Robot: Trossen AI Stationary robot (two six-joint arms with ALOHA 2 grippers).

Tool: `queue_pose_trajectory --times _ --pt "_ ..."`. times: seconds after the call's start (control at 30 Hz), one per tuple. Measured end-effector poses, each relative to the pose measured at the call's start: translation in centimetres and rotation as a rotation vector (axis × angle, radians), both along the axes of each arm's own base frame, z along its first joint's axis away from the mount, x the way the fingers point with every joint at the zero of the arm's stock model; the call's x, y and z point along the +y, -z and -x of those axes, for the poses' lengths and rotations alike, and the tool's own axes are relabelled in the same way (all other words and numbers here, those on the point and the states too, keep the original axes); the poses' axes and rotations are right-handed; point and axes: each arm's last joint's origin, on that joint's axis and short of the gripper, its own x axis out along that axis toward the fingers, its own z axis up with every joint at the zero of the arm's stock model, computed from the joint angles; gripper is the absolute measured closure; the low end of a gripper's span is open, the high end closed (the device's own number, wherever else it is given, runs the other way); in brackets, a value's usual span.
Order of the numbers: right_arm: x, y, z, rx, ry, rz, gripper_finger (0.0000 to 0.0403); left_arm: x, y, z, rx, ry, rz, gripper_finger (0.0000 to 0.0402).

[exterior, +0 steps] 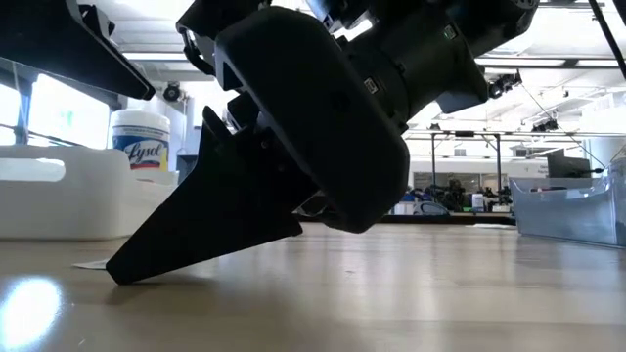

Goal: Pick & Place First Aid Supplies
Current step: Put the blue alcohol pad into the black bin

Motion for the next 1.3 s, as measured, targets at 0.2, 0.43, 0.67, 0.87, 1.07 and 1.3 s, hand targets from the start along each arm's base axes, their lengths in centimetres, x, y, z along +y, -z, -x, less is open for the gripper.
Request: queue_pose_trajectory --times 0.2,0.43,0.67,0.87,1.07,1.3 --pt "-0.5 0.1 -0.1 0.005 0.017 -0.010 0.0263 0.0 0.0 0.0 -0.006 -0.009 0.013 0.0307" --pt "-1.1 0.2 -0.3 0.020 0.051 -0.026 0.0263 0.0 0.0 0.0 -0.012 -0.017 0.027 0.0307" --pt "-1.3 0.2 -0.3 0.025 0.058 -0.027 0.0301 0.0 0.0 0.0 -0.012 -0.018 0.028 0.0307" --pt "-1.4 0.2 -0.4 0.022 0.061 -0.016 0.0343 0.0 0.0 0.0 -0.016 -0.024 0.038 0.0307" --pt "-1.4 0.2 -0.3 0.022 0.058 -0.014 0.0360 0.0 0.0 0.0 -0.021 -0.032 0.056 0.0307" --pt "-1.3 0.2 -0.3 0.022 0.057 -0.015 0.0362 0.0 0.0 0.0 -0.021 -0.032 0.057 0.0307"
